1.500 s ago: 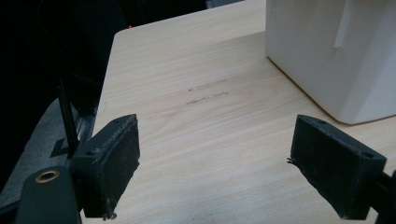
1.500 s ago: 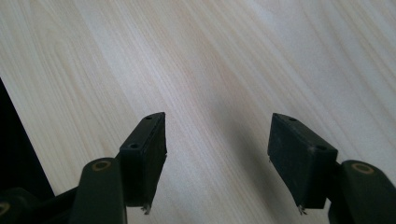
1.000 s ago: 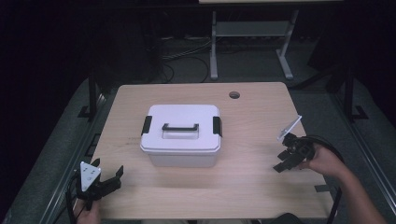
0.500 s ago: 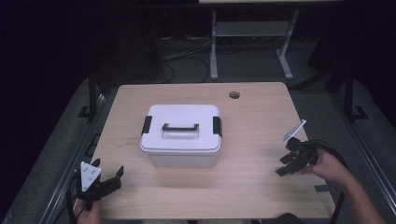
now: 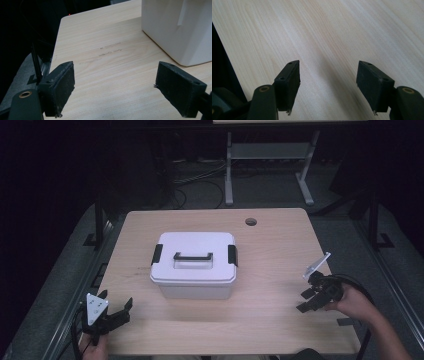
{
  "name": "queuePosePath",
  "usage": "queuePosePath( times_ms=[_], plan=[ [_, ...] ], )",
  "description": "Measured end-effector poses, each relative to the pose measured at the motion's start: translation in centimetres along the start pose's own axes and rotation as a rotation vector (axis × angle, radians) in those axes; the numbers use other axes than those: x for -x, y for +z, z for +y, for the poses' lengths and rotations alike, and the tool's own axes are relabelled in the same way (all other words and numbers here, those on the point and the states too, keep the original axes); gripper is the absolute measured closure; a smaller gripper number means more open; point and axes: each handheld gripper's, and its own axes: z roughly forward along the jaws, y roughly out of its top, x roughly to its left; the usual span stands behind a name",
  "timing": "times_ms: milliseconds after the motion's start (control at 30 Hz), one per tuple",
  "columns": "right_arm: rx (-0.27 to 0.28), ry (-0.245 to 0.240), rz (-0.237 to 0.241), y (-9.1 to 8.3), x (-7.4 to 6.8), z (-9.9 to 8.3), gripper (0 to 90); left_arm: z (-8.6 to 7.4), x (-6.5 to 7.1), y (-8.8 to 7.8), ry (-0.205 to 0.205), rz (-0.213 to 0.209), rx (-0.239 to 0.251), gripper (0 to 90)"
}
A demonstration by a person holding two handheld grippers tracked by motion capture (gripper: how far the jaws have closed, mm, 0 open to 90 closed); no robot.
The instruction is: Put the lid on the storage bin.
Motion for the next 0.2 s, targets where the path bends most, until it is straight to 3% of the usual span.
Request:
queuePosePath(
  times_ms=[200],
  plan=[
    [0.01, -0.007, -0.003, -0.01, -0.28, -0.28, 34.2, 0.02, 0.01, 0.03, 0.001, 0.0, 0.0, 15.0]
  ],
)
